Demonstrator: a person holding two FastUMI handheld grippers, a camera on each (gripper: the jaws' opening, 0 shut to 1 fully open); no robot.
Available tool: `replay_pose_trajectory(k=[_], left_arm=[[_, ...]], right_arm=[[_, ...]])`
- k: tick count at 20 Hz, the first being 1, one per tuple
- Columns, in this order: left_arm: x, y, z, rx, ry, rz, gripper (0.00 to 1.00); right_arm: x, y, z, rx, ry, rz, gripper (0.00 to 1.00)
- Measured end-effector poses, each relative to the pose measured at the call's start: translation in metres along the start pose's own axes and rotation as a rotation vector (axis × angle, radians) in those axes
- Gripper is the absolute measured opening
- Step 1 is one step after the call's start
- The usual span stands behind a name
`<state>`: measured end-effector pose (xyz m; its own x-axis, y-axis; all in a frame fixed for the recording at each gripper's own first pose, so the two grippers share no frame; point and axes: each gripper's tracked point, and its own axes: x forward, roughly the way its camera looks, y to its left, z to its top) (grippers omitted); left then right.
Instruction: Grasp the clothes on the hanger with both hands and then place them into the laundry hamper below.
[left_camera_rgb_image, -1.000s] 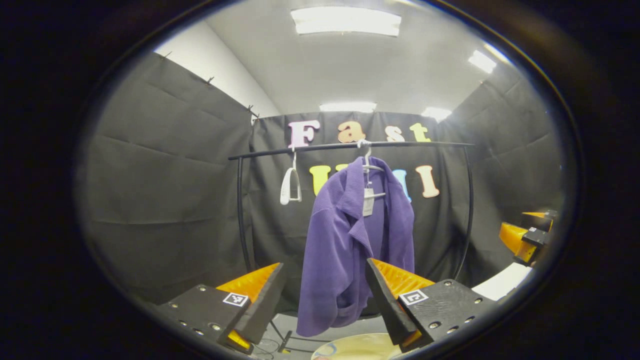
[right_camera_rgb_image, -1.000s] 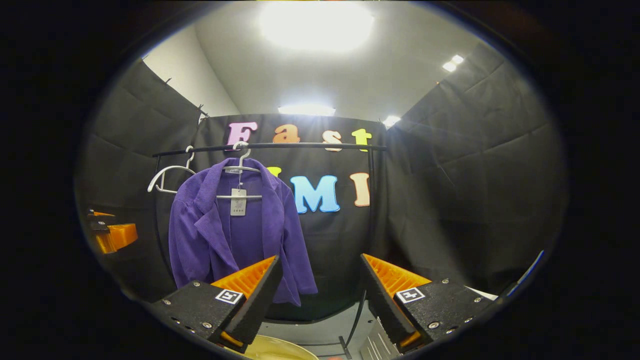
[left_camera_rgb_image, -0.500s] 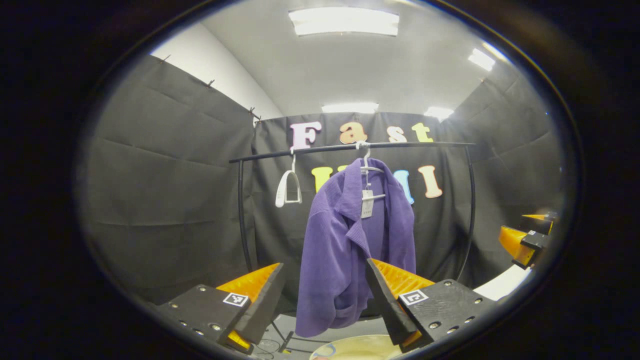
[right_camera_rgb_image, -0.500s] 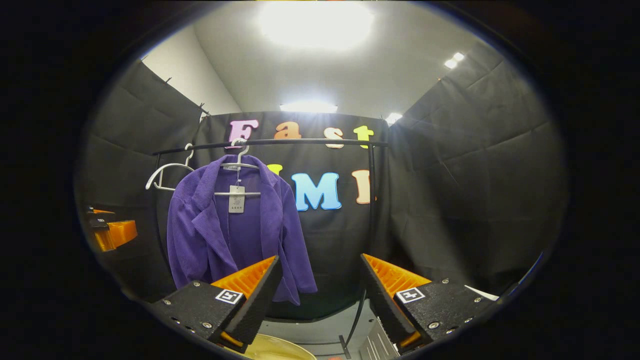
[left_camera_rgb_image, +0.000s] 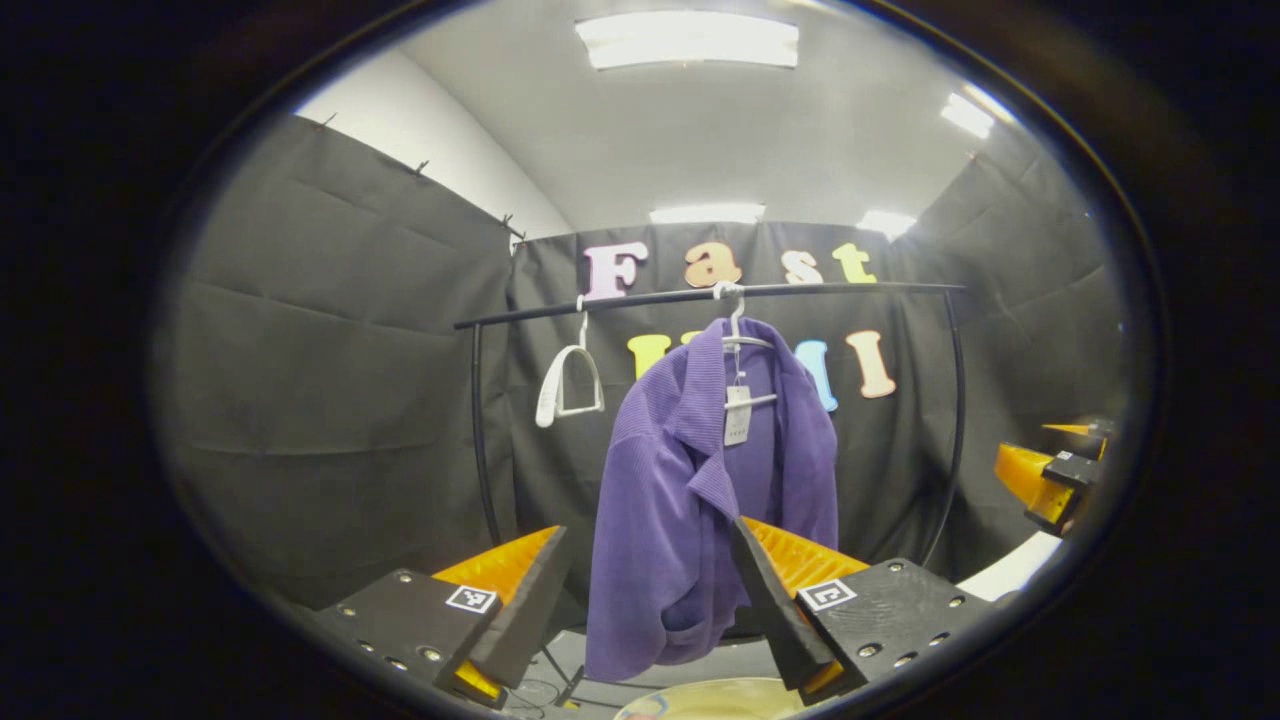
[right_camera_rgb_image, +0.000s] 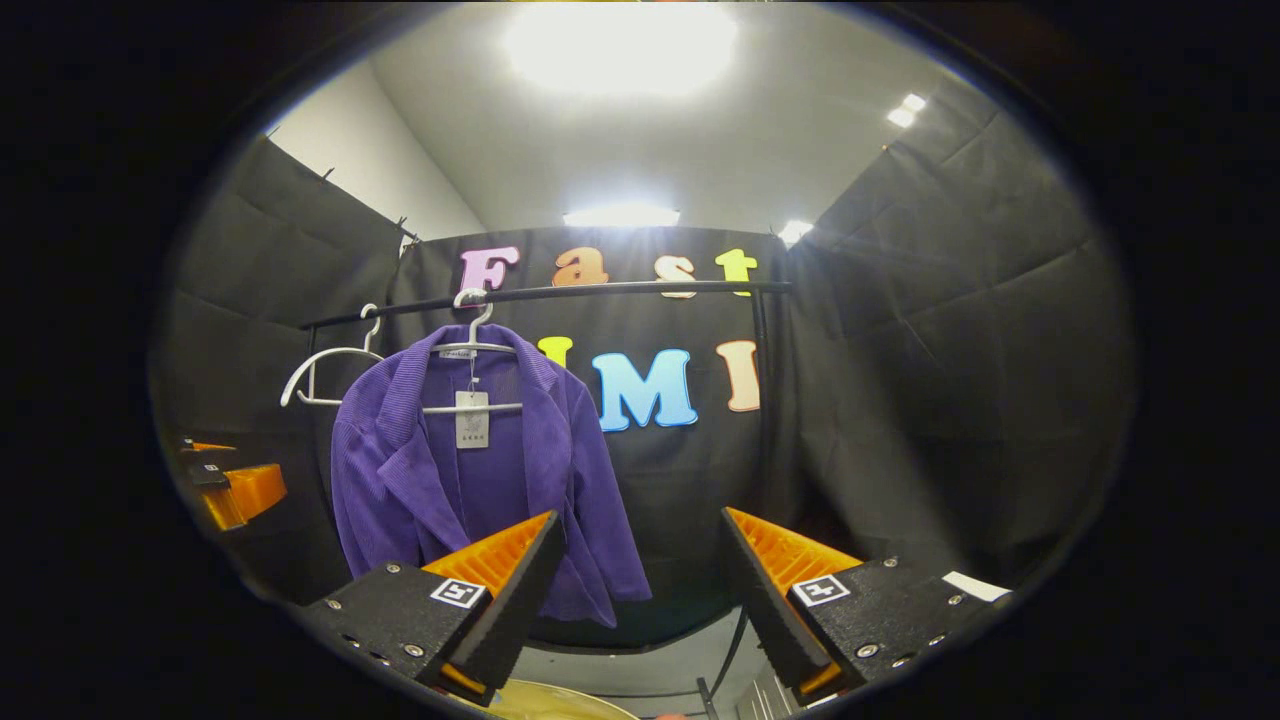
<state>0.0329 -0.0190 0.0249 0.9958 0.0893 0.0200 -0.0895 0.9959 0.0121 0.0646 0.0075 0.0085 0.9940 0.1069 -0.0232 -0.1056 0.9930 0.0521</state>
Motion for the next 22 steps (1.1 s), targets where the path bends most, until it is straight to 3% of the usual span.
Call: replay_pose_trajectory(k=[13, 22], left_arm=[[0.071, -0.056, 0.034, -0.073, -0.05, 0.003, 0.93], [0.134, -0.074, -0.011, -0.12, 0.06, 0.08, 0.93]], right_arm=[[0.096, 0.027, 0.038, 0.054, -0.079, 0.167, 0.95], [0.163, 0.057, 0.034, 0.1, -0.076, 0.309, 0.95]])
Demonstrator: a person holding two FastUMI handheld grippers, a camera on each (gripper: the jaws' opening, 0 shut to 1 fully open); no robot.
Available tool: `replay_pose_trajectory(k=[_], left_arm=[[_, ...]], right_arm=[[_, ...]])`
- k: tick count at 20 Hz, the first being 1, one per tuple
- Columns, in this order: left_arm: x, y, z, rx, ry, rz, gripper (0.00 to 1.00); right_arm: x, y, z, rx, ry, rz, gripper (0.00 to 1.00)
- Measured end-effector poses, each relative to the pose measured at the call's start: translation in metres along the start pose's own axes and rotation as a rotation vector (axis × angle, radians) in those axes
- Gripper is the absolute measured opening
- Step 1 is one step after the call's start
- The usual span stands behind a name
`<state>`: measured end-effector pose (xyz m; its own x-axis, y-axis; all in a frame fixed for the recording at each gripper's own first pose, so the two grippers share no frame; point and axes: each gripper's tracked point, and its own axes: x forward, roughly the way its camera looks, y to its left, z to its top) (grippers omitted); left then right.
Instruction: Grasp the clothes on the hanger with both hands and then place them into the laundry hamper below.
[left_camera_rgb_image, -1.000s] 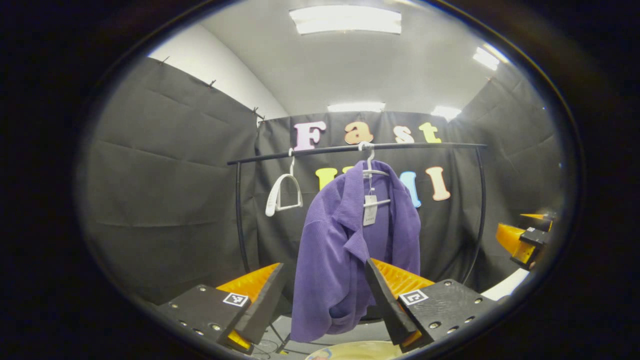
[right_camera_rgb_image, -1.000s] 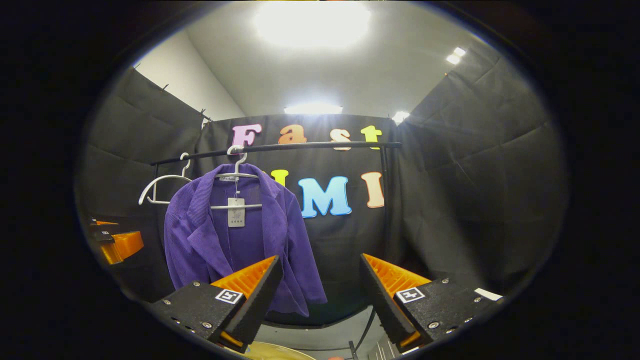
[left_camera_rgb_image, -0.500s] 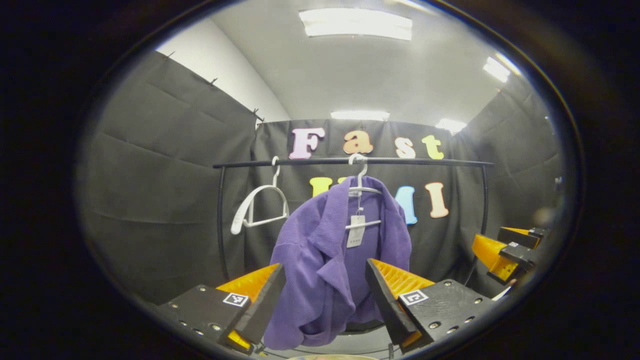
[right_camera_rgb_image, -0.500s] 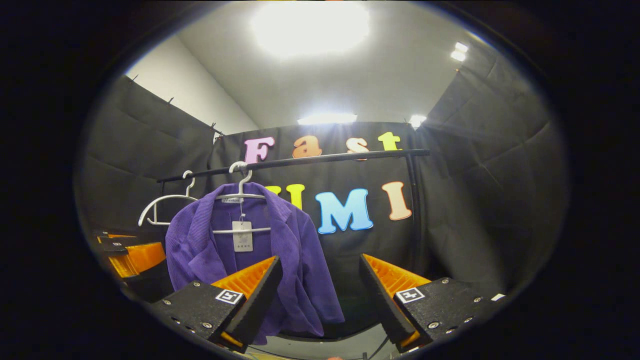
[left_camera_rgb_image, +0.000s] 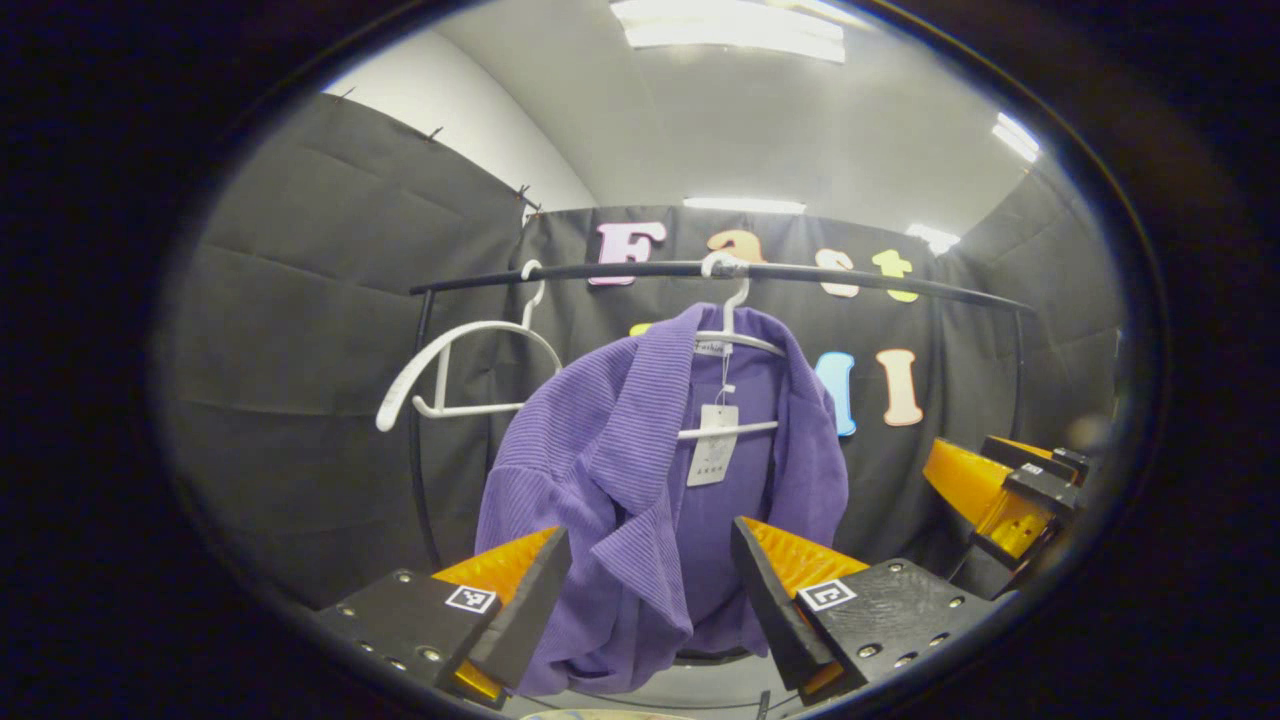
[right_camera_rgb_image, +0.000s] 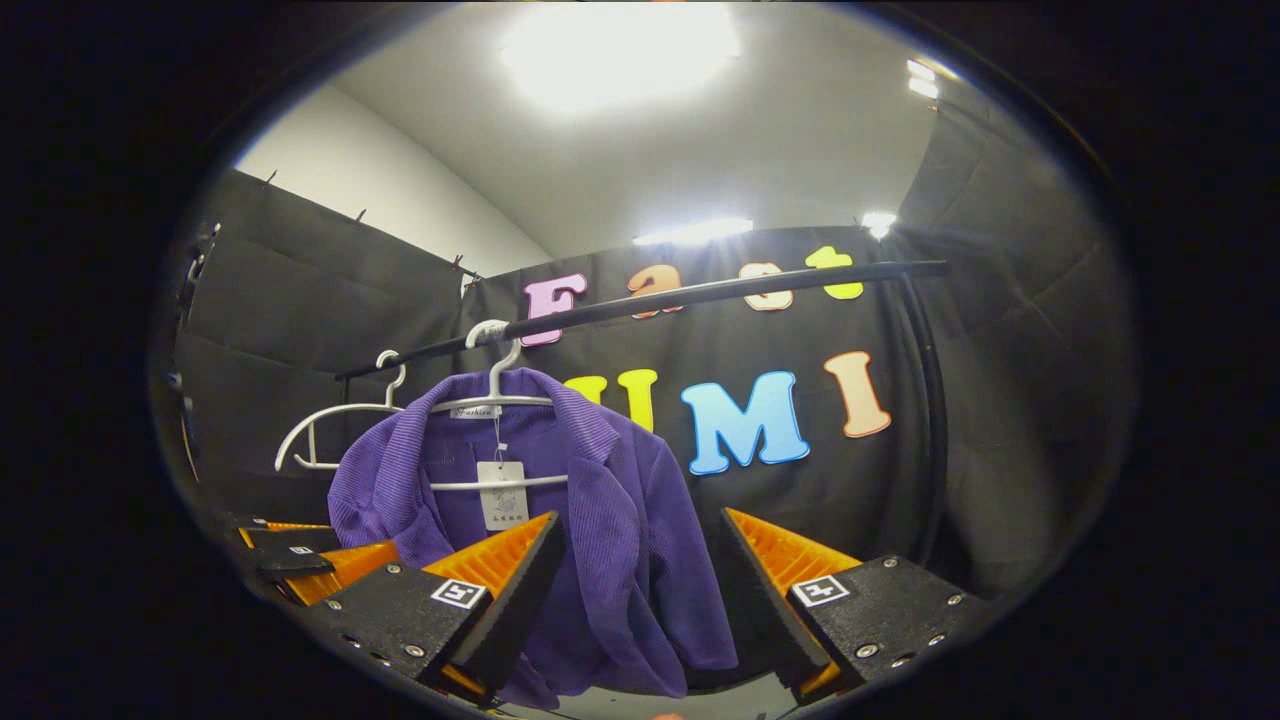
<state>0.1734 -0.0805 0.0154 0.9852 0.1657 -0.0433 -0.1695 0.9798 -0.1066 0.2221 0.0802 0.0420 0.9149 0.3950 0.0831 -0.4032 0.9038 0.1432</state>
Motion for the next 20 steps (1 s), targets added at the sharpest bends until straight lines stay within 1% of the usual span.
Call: replay_pose_trajectory(k=[2, 5, 6, 7, 9, 12, 13, 14, 18, 19, 20], left_arm=[[0.013, -0.002, -0.012, 0.008, 0.025, 0.015, 0.93], [0.036, 0.001, -0.022, 0.052, 0.04, 0.053, 0.93], [0.042, 0.002, -0.025, 0.052, 0.046, 0.067, 0.96], [0.047, 0.003, -0.026, 0.045, 0.048, 0.08, 0.93], [0.057, 0.008, -0.028, 0.032, 0.048, 0.117, 0.93], [0.068, 0.013, -0.03, 0.031, 0.036, 0.171, 0.93], [0.071, 0.014, -0.031, 0.031, 0.033, 0.183, 0.93], [0.074, 0.015, -0.032, 0.029, 0.032, 0.193, 0.93], [0.077, 0.021, -0.032, 0.034, 0.031, 0.216, 0.93], [0.078, 0.022, -0.031, 0.04, 0.031, 0.219, 0.99], [0.077, 0.024, -0.031, 0.044, 0.031, 0.228, 0.99]], right_arm=[[0.013, -0.003, -0.008, 0.026, 0.025, 0.023, 0.95], [0.03, -0.003, -0.018, 0.074, 0.065, 0.07, 0.94], [0.039, -0.002, -0.022, 0.08, 0.071, 0.083, 0.94], [0.047, -0.002, -0.026, 0.077, 0.076, 0.093, 0.93], [0.062, 0.001, -0.036, 0.059, 0.098, 0.11, 0.93], [0.084, 0.011, -0.043, 0.028, 0.097, 0.145, 0.94], [0.091, 0.014, -0.045, 0.018, 0.097, 0.159, 0.92], [0.099, 0.018, -0.05, 0.008, 0.102, 0.17, 0.94], [0.122, 0.031, -0.066, -0.007, 0.136, 0.205, 0.95], [0.127, 0.033, -0.07, -0.012, 0.143, 0.21, 0.94], [0.131, 0.033, -0.074, -0.022, 0.152, 0.205, 0.94]])
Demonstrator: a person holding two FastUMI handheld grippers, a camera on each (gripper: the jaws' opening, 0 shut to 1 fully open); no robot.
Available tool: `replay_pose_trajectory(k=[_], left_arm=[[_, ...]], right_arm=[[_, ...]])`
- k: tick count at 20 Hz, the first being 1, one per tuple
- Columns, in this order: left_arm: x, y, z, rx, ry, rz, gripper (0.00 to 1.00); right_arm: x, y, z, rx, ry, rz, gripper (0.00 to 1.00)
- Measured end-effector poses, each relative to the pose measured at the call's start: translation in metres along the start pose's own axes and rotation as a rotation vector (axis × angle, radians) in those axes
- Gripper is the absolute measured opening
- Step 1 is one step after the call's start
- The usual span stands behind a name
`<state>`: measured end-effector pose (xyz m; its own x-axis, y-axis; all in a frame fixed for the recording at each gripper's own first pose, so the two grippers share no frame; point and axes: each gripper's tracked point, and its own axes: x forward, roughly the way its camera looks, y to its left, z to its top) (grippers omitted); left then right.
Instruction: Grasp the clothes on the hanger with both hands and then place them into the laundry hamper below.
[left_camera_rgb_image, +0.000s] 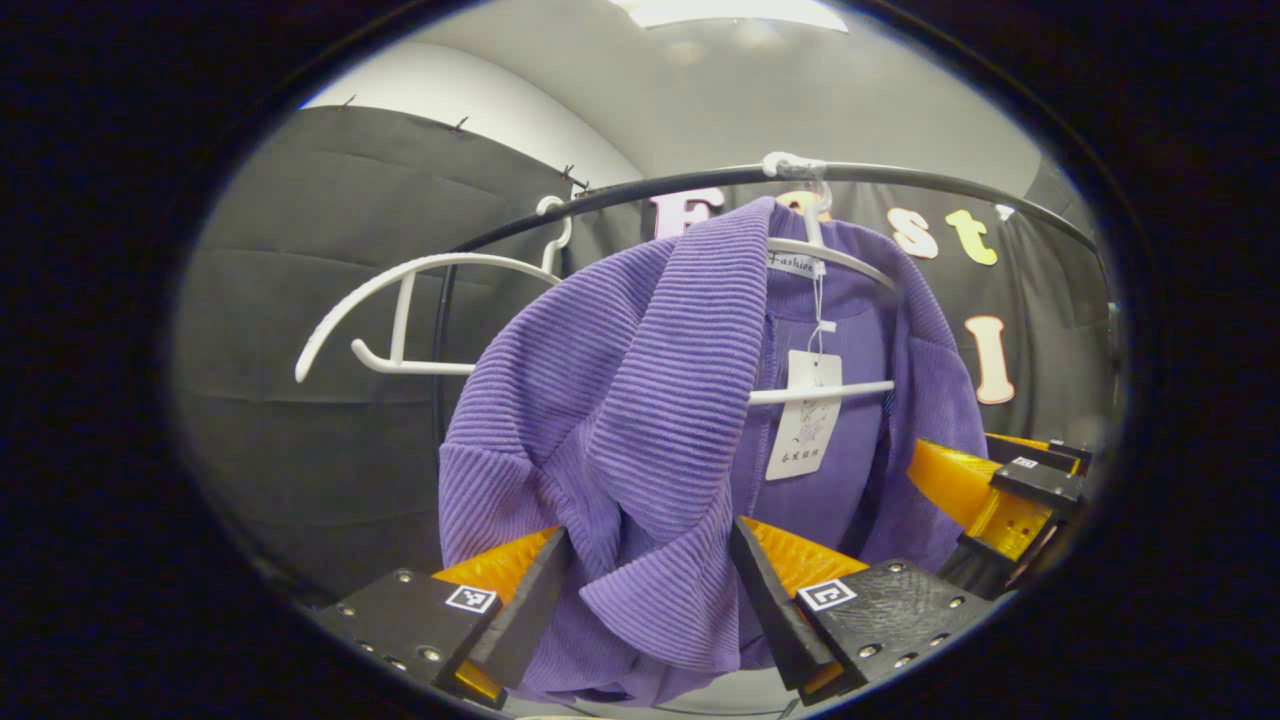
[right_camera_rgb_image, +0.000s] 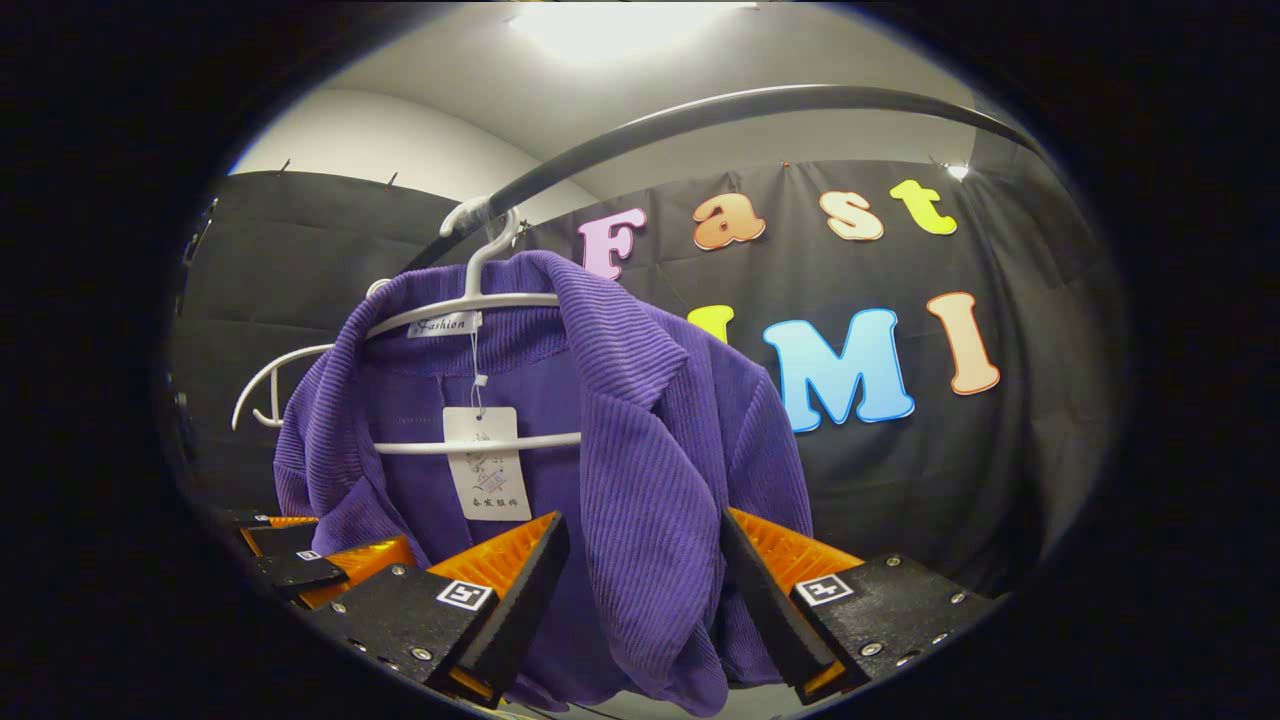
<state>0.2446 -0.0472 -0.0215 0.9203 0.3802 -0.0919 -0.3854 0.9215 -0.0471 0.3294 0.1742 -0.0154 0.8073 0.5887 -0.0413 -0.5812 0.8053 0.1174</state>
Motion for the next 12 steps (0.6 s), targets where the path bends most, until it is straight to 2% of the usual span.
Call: replay_pose_trajectory(k=[1, 3, 4, 5, 6, 7, 8, 9, 10, 12], left_arm=[[0.001, 0.001, 0.0, -0.002, 0.001, 0.003, 0.91], [0.003, 0.001, 0.0, -0.014, -0.001, 0.01, 0.92], [0.003, 0.003, 0.0, -0.017, -0.003, 0.015, 0.86], [0.004, 0.005, 0.002, -0.019, -0.01, 0.023, 0.86], [0.004, 0.008, 0.002, -0.023, -0.018, 0.033, 0.74], [0.004, 0.008, 0.002, -0.032, -0.016, 0.026, 0.62], [0.001, 0.006, 0.003, -0.032, -0.015, 0.011, 0.69], [0.0, 0.006, 0.001, -0.031, -0.014, -0.01, 0.59], [0.0, 0.003, 0.001, -0.025, -0.007, -0.035, 0.48], [-0.004, 0.011, 0.005, -0.003, -0.027, -0.009, 0.29]], right_arm=[[0.005, -0.002, -0.004, -0.008, 0.01, -0.013, 0.94], [0.013, -0.002, -0.01, -0.008, 0.027, -0.015, 0.89], [0.017, -0.002, -0.013, -0.005, 0.037, -0.018, 0.73], [0.02, -0.004, -0.015, -0.004, 0.046, -0.024, 0.64], [0.02, -0.005, -0.014, -0.003, 0.041, -0.029, 0.47], [0.019, -0.003, -0.01, 0.003, 0.028, -0.022, 0.39], [0.016, -0.003, -0.007, 0.01, 0.012, -0.017, 0.24], [0.015, 0.003, -0.004, 0.014, 0.004, 0.008, 0.08], [0.013, 0.006, -0.003, 0.009, 0.001, 0.019, 0.05], [0.008, 0.0, 0.008, -0.009, -0.032, -0.001, 0.05]])
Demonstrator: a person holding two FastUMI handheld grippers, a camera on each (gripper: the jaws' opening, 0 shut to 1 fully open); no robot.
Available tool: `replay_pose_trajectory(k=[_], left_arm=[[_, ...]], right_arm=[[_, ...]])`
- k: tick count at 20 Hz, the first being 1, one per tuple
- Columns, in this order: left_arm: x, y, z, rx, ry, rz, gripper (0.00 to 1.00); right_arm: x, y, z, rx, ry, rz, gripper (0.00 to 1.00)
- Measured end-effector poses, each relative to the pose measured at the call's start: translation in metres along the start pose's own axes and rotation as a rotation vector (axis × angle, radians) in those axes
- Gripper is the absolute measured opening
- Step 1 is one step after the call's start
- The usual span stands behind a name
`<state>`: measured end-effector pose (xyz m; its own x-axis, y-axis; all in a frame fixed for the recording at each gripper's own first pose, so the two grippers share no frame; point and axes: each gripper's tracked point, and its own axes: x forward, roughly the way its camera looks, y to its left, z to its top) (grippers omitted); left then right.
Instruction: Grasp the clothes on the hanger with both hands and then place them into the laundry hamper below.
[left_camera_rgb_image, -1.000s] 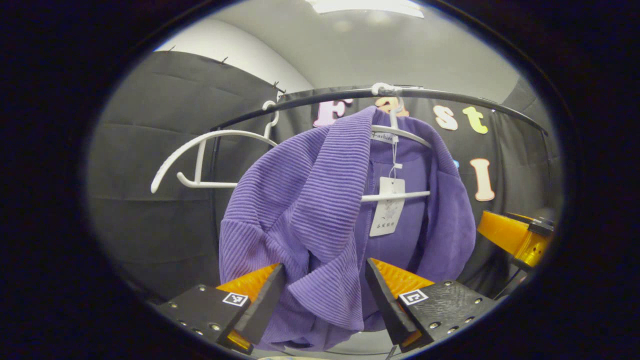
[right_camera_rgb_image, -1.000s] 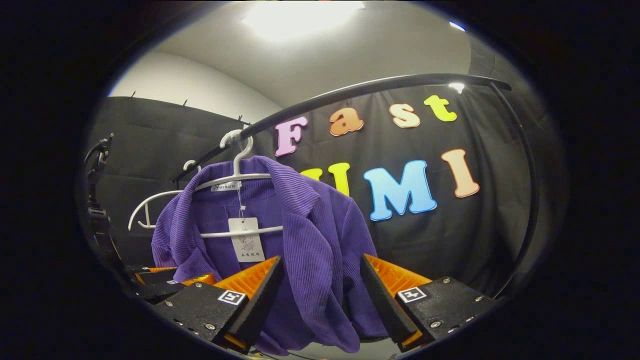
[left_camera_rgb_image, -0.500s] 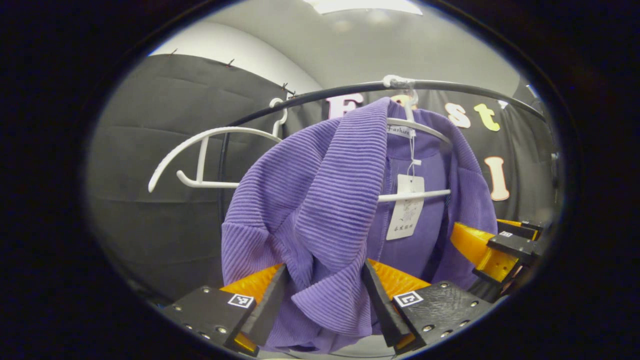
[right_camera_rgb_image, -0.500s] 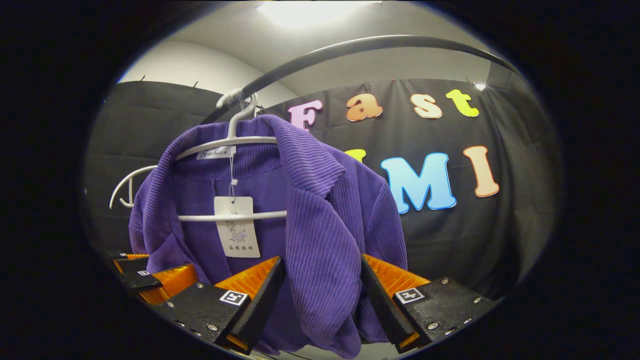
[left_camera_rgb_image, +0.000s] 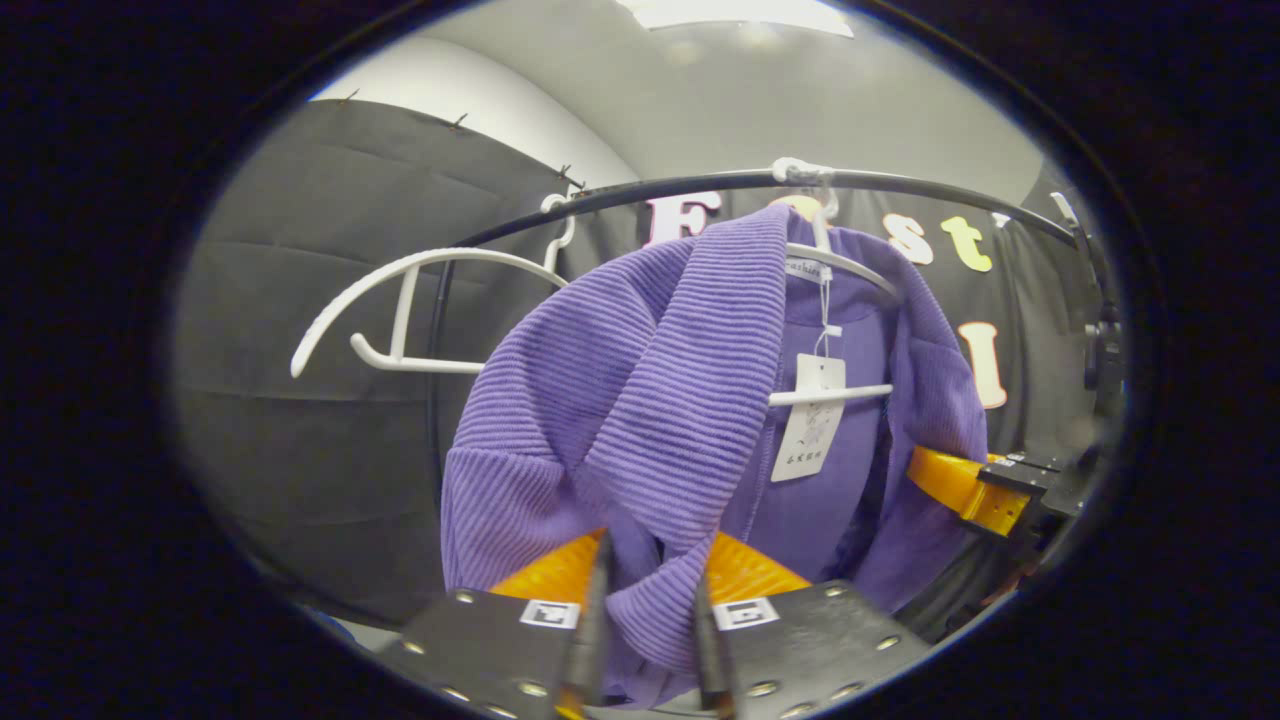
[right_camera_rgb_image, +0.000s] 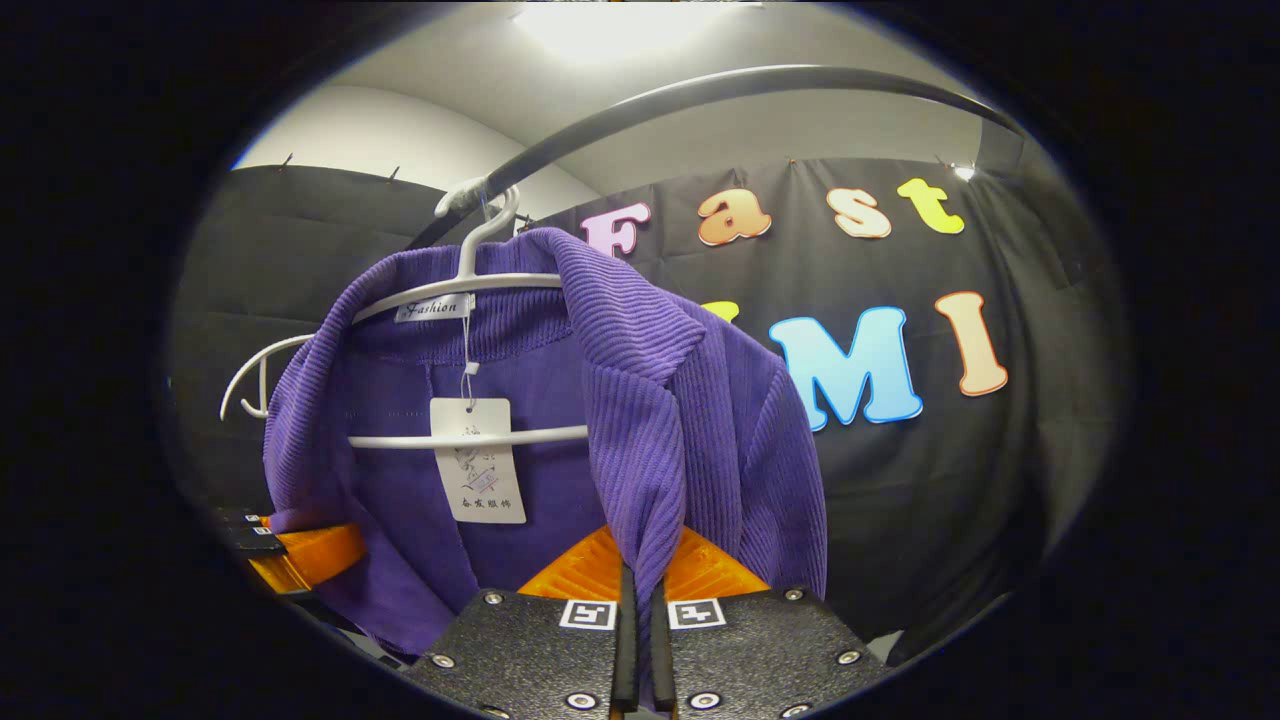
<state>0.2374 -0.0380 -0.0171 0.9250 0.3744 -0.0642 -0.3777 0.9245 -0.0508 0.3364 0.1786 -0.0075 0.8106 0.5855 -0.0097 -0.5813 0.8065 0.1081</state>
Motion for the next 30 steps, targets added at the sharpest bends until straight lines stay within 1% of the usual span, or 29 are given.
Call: replay_pose_trajectory(k=[1, 2, 3, 4, 5, 8, 9, 10, 11, 12, 13, 14, 17, 19, 20, 23, 25, 26, 28, 30], left_arm=[[0.0, 0.004, 0.003, 0.009, 0.001, 0.01, 0.19], [-0.002, -0.003, 0.002, 0.016, 0.01, -0.017, 0.1], [-0.005, -0.004, 0.004, 0.027, 0.014, -0.022, 0.1], [-0.006, -0.003, 0.006, 0.038, 0.012, -0.032, 0.07], [-0.009, -0.004, 0.009, 0.049, 0.012, -0.037, 0.07], [-0.021, 0.001, 0.023, 0.077, 0.0, -0.046, 0.08], [-0.026, 0.004, 0.028, 0.079, -0.005, -0.047, 0.04], [-0.032, 0.009, 0.032, 0.078, -0.011, -0.045, 0.04], [-0.037, 0.015, 0.038, 0.077, -0.018, -0.04, 0.0], [-0.04, 0.02, 0.042, 0.077, -0.024, -0.032, 0.07], [-0.042, 0.026, 0.049, 0.08, -0.031, -0.025, 0.07], [-0.046, 0.033, 0.056, 0.084, -0.041, -0.016, 0.03], [-0.054, 0.054, 0.081, 0.107, -0.082, 0.01, 0.04], [-0.053, 0.069, 0.093, 0.1, -0.112, 0.03, 0.03], [-0.05, 0.075, 0.096, 0.091, -0.117, 0.039, 0.08], [-0.043, 0.091, 0.117, 0.078, -0.157, 0.056, 0.08], [-0.038, 0.098, 0.135, 0.095, -0.195, 0.062, 0.0], [-0.039, 0.102, 0.145, 0.111, -0.217, 0.067, 0.08], [-0.036, 0.107, 0.162, 0.129, -0.245, 0.067, 0.07], [-0.025, 0.113, 0.169, 0.119, -0.246, 0.054, 0.08]], right_arm=[[-0.002, -0.002, 0.006, -0.002, -0.019, -0.012, 0.05], [-0.004, -0.006, 0.014, -0.007, -0.043, -0.023, 0.03], [-0.005, -0.011, 0.024, -0.016, -0.072, -0.039, 0.03], [-0.006, -0.017, 0.034, -0.029, -0.102, -0.052, 0.05], [-0.007, -0.022, 0.046, -0.043, -0.132, -0.064, 0.03], [-0.008, -0.035, 0.081, -0.098, -0.217, -0.097, 0.05], [-0.009, -0.038, 0.09, -0.112, -0.241, -0.102, 0.04], [-0.008, -0.043, 0.097, -0.127, -0.257, -0.111, 0.05], [-0.007, -0.049, 0.103, -0.139, -0.269, -0.123, 0.05], [-0.004, -0.055, 0.108, -0.143, -0.279, -0.136, 0.05], [-0.002, -0.059, 0.113, -0.147, -0.289, -0.147, 0.05], [0.0, -0.065, 0.118, -0.156, -0.3, -0.16, 0.05], [0.007, -0.078, 0.129, -0.193, -0.338, -0.192, 0.05], [0.015, -0.086, 0.134, -0.211, -0.363, -0.207, 0.05], [0.021, -0.092, 0.136, -0.218, -0.369, -0.217, 0.04], [0.033, -0.106, 0.136, -0.22, -0.378, -0.241, 0.05], [0.04, -0.108, 0.13, -0.226, -0.371, -0.248, 0.05], [0.043, -0.11, 0.125, -0.231, -0.364, -0.249, 0.05], [0.051, -0.115, 0.116, -0.235, -0.346, -0.252, 0.05], [0.057, -0.116, 0.109, -0.217, -0.325, -0.248, 0.03]])
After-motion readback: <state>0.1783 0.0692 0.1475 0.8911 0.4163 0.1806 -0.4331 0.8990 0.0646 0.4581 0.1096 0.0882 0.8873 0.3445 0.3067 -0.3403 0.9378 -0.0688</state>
